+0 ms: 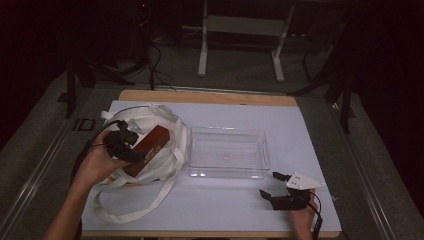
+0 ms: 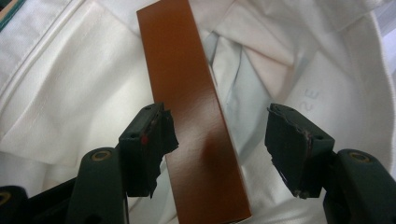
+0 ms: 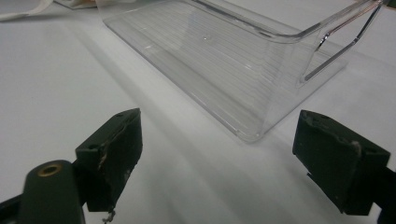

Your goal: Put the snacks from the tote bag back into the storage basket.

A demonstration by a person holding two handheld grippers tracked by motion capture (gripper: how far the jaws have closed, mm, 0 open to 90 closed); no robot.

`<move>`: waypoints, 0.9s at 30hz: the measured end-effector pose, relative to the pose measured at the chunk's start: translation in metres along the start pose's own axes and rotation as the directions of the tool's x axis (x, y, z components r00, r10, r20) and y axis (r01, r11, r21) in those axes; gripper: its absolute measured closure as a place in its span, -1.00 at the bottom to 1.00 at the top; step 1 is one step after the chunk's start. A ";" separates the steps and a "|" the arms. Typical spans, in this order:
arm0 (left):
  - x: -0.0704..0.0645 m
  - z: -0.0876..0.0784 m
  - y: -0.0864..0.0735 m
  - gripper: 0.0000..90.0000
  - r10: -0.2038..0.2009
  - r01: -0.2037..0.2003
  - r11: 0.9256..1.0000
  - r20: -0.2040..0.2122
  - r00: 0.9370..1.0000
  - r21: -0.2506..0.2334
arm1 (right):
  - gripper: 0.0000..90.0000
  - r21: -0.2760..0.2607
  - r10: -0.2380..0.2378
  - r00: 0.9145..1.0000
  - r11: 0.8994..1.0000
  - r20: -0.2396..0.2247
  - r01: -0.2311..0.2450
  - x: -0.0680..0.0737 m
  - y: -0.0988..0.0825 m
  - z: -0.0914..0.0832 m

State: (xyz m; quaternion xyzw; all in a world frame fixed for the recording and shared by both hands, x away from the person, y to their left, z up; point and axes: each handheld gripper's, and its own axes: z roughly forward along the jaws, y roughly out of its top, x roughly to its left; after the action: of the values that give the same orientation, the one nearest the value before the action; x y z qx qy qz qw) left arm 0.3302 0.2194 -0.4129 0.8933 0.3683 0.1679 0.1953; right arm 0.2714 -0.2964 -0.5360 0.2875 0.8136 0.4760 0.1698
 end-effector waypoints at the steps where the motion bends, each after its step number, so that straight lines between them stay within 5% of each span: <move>1: 0.001 0.000 0.000 -0.13 -0.001 0.001 1.000 0.001 1.000 0.003 | -0.65 0.000 0.000 1.000 1.000 0.000 0.000 0.000 0.000 0.000; 27: 0.014 0.006 -0.006 -0.14 -0.058 0.057 0.997 0.010 0.998 0.053 | -0.65 -0.003 -0.001 1.000 1.000 0.007 0.001 0.000 0.000 0.000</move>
State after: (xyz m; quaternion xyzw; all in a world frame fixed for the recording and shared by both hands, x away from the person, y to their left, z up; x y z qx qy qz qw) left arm 0.3383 0.2318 -0.4189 0.8882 0.3968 0.1472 0.1788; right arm 0.2710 -0.2964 -0.5359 0.2884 0.8124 0.4762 0.1732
